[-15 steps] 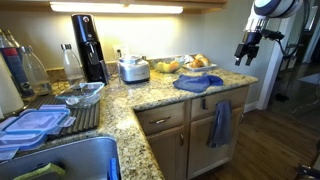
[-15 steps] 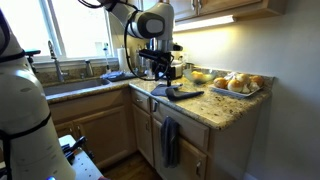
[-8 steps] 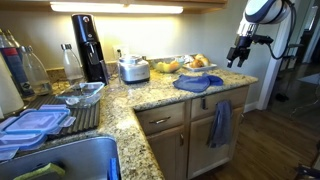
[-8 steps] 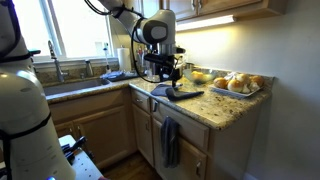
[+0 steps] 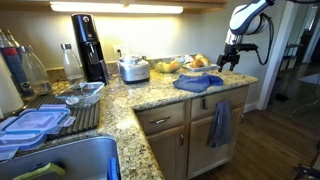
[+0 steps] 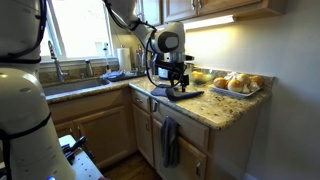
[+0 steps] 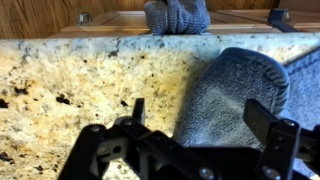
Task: Pick up the blue towel on the right and hang it on the top right drawer
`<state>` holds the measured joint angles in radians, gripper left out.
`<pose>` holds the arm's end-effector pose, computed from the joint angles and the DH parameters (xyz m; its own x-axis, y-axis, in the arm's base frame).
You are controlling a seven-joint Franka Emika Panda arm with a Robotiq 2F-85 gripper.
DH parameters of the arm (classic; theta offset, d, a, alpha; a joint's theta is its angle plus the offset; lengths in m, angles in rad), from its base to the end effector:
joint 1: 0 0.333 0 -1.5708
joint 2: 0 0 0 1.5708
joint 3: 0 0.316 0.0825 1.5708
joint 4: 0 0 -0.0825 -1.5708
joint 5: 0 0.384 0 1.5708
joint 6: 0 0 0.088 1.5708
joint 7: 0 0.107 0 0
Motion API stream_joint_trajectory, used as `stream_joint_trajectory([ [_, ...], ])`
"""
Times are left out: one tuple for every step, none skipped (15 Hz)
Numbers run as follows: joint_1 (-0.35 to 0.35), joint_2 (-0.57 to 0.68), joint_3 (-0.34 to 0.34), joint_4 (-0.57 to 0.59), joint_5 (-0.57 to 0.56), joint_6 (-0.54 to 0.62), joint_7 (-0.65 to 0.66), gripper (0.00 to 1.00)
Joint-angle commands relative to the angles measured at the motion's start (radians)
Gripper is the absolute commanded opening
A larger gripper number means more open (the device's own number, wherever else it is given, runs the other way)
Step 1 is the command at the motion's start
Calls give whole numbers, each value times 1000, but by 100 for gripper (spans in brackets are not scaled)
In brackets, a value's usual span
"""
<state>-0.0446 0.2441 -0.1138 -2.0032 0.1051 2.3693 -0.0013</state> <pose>0.6009 -0.0922 0.3491 0.9672 -0.2226 0.1222 -0.2174 -0.9746 -0.0544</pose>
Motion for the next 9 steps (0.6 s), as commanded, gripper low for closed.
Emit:
stream_joint_trajectory([
  [-10,91,2,118,-22,-20,100,100],
  [-9,115,1,149,-22,-21,118,100],
  [-4,138,-5,176,-34,-23,148,100],
  [-5,161,-4,205,-28,-29,163,100],
  [-3,181,-7,228,-32,-31,187,100],
  [-5,204,-5,252,-23,-30,200,100],
  [-7,221,-2,273,-16,-32,208,100],
  [-9,244,1,295,-9,-26,215,100],
  [-11,261,2,313,-6,-27,219,100],
])
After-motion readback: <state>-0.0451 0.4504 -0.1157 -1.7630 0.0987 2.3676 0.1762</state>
